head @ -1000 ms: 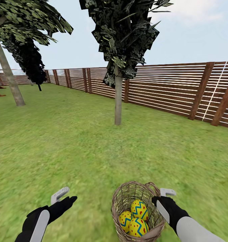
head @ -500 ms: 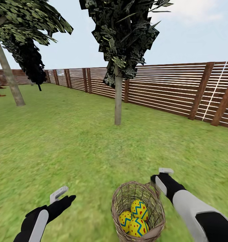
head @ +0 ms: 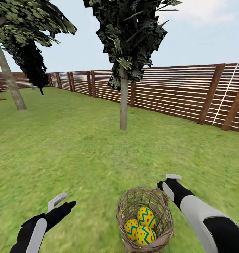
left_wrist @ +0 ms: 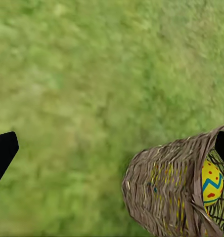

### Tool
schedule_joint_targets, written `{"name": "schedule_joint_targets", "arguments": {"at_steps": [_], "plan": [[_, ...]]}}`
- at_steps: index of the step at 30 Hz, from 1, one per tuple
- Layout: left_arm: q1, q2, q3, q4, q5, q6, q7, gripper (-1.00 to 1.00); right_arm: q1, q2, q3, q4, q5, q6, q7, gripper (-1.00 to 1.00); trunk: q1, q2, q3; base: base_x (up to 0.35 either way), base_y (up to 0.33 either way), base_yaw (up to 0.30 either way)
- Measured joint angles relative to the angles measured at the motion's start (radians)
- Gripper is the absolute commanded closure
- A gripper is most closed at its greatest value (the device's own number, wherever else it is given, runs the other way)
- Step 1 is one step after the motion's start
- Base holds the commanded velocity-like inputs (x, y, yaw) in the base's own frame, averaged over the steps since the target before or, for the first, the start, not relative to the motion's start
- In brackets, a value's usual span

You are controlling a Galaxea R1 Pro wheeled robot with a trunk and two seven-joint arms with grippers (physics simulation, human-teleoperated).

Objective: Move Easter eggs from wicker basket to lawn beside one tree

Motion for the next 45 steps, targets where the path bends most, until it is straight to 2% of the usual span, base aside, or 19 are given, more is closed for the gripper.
{"name": "schedule_joint_targets", "arguments": {"at_steps": [5, 9, 14, 29, 37, 45], "plan": [[0.0, 0.0, 0.0, 0.0, 0.0, 0.0, 0.002, -1.0, 0.0, -0.003, -0.001, 0.001, 0.0, -0.001, 0.004, -1.0, 0.019, -0.035, -0.016, 0.0, 0.0, 0.0], [0.0, 0.001, 0.0, 0.0, 0.0, 0.0, 0.001, -1.0, 0.0, -0.008, -0.001, 0.004, 0.007, -0.004, 0.054, -1.0, 0.035, -0.063, -0.028, 0.0, 0.0, 0.0], [0.0, 0.001, 0.009, -0.001, 0.0, 0.0, -0.001, -1.0, 0.0, -0.011, 0.0, 0.007, 0.009, -0.004, 0.076, -1.0, 0.054, -0.098, -0.044, 0.0, 0.0, 0.0], [0.0, 0.016, 0.016, -0.002, 0.0, 0.001, 0.002, -1.0, 0.0, -0.012, 0.0, 0.026, 0.01, -0.008, 0.08, -1.0, 0.111, -0.203, -0.091, 0.0, 0.0, 0.0], [0.0, 0.019, 0.043, -0.002, 0.0, 0.001, 0.001, -1.0, 0.0, -0.013, 0.0, 0.026, 0.01, -0.009, 0.08, -1.0, 0.142, -0.259, -0.116, 0.0, 0.0, 0.0], [0.0, 0.021, 0.044, -0.002, 0.0, 0.001, 0.001, -1.0, 0.0, -0.015, -0.001, 0.026, 0.01, -0.005, 0.081, -1.0, 0.173, -0.315, -0.141, 0.0, 0.0, 0.0]]}}
